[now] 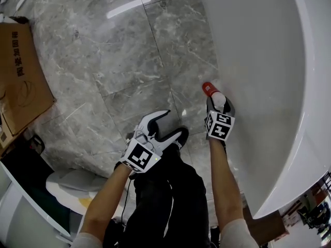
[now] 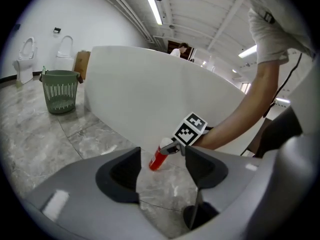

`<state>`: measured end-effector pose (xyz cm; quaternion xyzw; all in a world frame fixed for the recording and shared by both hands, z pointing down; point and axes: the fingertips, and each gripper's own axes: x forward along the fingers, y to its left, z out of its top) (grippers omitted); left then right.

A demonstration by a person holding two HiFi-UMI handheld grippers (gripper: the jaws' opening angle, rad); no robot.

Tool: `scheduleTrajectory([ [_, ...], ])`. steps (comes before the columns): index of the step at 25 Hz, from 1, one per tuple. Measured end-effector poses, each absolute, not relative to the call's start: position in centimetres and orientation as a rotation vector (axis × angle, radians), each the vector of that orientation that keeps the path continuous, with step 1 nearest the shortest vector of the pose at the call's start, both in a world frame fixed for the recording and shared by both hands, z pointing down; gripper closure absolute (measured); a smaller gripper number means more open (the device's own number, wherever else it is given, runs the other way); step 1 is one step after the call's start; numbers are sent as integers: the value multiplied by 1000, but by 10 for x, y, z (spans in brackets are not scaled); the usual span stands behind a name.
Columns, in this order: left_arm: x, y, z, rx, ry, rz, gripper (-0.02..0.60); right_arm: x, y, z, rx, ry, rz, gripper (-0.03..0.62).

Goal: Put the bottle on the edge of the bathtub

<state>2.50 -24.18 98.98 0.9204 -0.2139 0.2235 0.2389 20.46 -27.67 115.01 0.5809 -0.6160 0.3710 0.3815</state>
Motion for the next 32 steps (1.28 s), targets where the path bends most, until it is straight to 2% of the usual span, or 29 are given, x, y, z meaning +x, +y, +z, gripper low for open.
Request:
scheduleTrajectory([
  [6, 21, -247, 985, 2528, -597, 607, 250, 206, -269, 1158, 1469, -1531, 971, 309],
  [12, 11, -235, 959, 2504, -611, 635, 250, 205, -271, 1111, 1488, -1544, 983, 309],
  [32, 60, -188, 729, 2579, -329, 715, 250, 172, -168, 795, 1641, -1661, 1135, 309],
])
